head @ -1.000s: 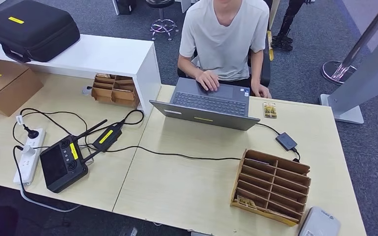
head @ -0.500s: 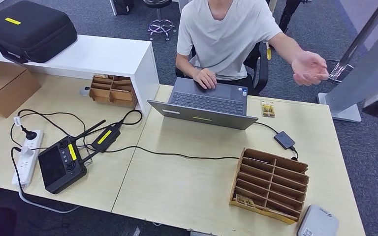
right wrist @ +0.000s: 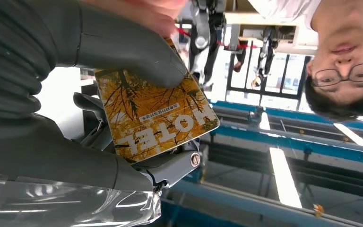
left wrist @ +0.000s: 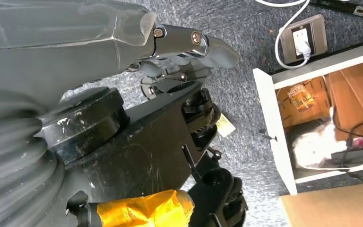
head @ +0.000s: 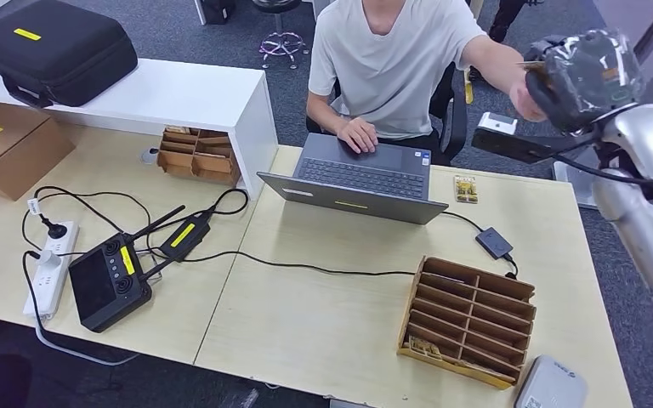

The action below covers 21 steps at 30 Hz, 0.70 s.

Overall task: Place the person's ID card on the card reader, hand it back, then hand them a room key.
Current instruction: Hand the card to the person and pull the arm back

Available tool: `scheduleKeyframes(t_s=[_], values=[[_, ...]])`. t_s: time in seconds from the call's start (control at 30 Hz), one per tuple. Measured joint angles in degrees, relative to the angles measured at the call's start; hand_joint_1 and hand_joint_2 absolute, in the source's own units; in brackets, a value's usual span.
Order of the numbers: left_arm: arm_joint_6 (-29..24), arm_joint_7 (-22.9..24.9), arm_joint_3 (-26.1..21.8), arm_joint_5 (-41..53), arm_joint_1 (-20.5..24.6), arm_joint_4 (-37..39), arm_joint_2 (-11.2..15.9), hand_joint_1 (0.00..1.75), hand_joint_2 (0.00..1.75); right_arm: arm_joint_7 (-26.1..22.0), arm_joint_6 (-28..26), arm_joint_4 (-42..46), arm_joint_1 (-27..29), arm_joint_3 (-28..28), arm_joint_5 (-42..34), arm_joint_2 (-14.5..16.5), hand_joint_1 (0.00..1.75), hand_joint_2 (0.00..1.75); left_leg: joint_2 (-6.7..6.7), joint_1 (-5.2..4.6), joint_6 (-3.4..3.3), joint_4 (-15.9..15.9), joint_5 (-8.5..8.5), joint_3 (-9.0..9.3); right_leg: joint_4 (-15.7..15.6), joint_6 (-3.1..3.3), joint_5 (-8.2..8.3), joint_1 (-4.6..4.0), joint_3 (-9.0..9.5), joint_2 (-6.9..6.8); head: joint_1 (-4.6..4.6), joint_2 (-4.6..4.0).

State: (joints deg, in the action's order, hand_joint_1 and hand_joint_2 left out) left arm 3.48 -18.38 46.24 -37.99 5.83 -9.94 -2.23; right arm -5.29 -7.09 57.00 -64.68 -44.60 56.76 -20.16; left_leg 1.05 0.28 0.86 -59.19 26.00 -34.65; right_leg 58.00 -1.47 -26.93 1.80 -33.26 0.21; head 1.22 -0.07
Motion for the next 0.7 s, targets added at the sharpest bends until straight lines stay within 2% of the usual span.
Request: scheduleKeyframes(t_s=[0.17, 0.3, 0.43, 0.7], values=[[-0.02, 0.4, 0.98, 0.68, 0.41, 0.0, -0.02, 0.0, 1.75, 1.07, -3.54, -7.69, -1.75, -3.54, 3.24, 5.17, 1.75, 1.75, 0.03, 0.01, 0.01, 0.0, -0.01, 0.0, 0.0, 0.0, 0.0, 0.0, 0.0, -0.02, 0.0, 0.0], [-0.01, 0.74, 1.34, 0.83, 0.47, 0.0, 0.0, 0.0, 1.75, 1.15, -4.14, -11.38, -1.88, -4.8, 3.46, 7.23, 1.75, 1.75, 0.07, 0.0, 0.01, -0.01, -0.01, -0.04, -0.02, 0.0, 0.0, 0.01, 0.0, -0.07, -0.01, 0.0], [-0.01, 1.03, 1.57, 0.84, 0.47, 0.0, 0.01, 0.0, 1.75, 0.68, -4.45, -13.98, -1.87, -5.62, 3.23, 8.1, 0.0, 1.75, 0.07, -0.01, 0.01, -0.02, -0.01, -0.07, -0.03, 0.0, 0.01, 0.01, -0.02, -0.07, -0.01, 0.0], [-0.02, 0.99, 1.57, 0.04, 0.44, 0.0, -0.07, 0.0, 1.75, -0.43, -5.34, -16.28, -1.82, -5.84, 2.49, 9.0, 0.0, 1.75, 0.06, 0.0, 0.01, -0.02, 0.0, -0.06, -0.03, 0.0, 0.01, 0.01, -0.06, -0.05, 0.0, 0.0]])
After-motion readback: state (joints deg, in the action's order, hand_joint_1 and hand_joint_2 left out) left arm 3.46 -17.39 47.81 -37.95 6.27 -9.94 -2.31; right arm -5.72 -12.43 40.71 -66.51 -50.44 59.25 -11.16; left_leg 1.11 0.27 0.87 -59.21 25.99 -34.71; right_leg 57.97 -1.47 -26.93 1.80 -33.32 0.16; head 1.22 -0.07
